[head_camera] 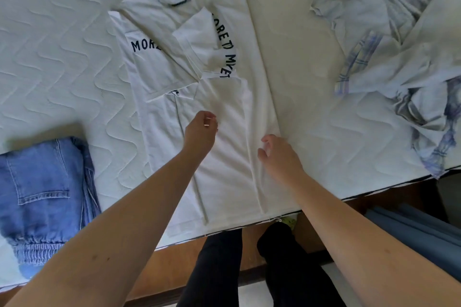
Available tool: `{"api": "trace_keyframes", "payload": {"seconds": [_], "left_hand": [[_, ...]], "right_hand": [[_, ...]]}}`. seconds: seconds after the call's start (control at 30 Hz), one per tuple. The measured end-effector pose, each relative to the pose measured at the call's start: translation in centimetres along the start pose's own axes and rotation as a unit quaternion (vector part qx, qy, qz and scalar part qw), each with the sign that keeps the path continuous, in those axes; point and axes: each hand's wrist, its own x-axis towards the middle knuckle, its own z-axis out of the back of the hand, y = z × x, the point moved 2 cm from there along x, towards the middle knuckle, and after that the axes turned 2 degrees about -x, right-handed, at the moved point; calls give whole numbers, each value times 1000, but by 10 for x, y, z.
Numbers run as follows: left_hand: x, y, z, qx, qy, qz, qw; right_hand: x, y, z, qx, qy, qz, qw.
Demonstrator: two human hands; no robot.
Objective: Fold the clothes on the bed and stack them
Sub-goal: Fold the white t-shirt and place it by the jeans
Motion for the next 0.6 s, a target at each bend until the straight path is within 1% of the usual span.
{"api": "trace_keyframes", "payload": {"seconds": [0.07,0.17,0.27,0.33,0.37,0.4,0.47,0.5,0.53,0.57,0.6], "left_hand": [[10,-8,12,13,-6,-12,1000],[29,-24,31,22,-45,-61,997],[54,-40,45,50,-71,-100,991],[75,-50,48,69,-55,-113,990],[84,-54,49,107,-36,-124,986],[95,-56,47,175,-17,-140,974],[110,-61,39,335,7,-185,924],[116,-63,34,386,12,-205,899],[121,-66,28,415,15,-217,883],[126,-69,24,427,14,-221,877],[131,-71,21,426,10,-220,878]], "right_hand": [[4,12,3,0,-23,-1,1000],[19,30,12,22,-44,3,999],[41,47,22,35,-71,30,996],[60,57,27,50,-91,41,994],[68,62,29,61,-101,47,992],[78,67,29,73,-107,54,990],[97,75,29,96,-110,63,987],[104,78,30,103,-111,60,987],[110,79,31,106,-112,55,987],[114,80,32,103,-110,54,987],[118,81,33,97,-107,58,988]]}}
